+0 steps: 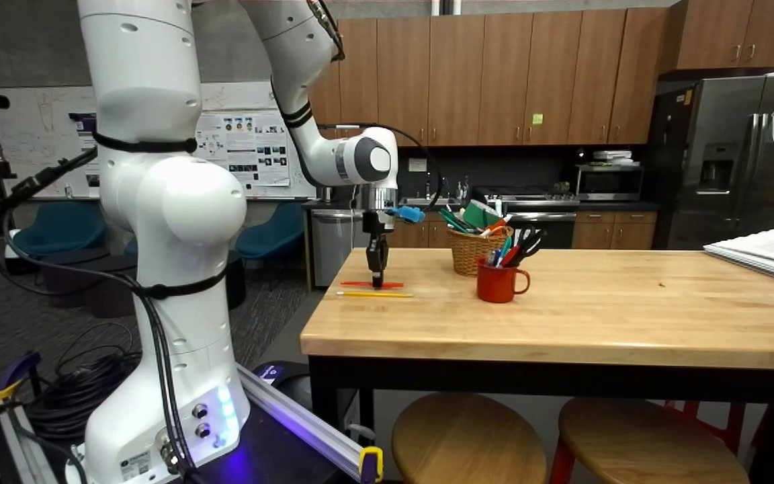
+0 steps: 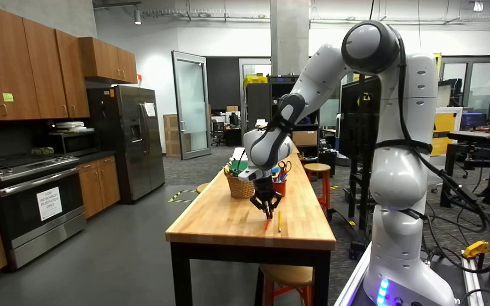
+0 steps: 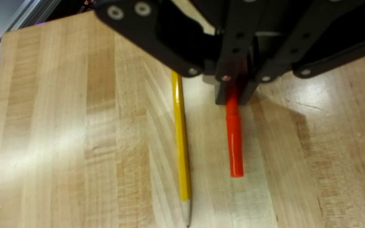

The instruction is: Place the pencil and pen side by side to each other

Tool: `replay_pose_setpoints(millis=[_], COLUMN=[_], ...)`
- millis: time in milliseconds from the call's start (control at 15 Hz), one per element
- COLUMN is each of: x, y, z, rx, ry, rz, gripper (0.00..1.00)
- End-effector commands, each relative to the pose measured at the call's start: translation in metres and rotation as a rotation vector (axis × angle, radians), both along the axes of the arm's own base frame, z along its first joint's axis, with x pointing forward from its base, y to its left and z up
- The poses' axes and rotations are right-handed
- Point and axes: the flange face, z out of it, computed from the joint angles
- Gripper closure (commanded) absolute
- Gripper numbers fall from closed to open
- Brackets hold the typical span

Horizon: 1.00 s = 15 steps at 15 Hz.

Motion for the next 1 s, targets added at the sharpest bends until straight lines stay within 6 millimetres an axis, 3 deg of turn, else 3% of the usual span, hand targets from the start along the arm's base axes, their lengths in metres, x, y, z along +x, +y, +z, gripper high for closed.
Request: replay_pose_setpoints(millis=[0, 933], x=[-0.007, -0.012], y=[0.000, 0.010], z=[0.007, 0.001], rx=[-0.013, -0.026], ry=[-0.024, 0.005], rz=[-0.011, 0.037], gripper=[0.98, 0.98])
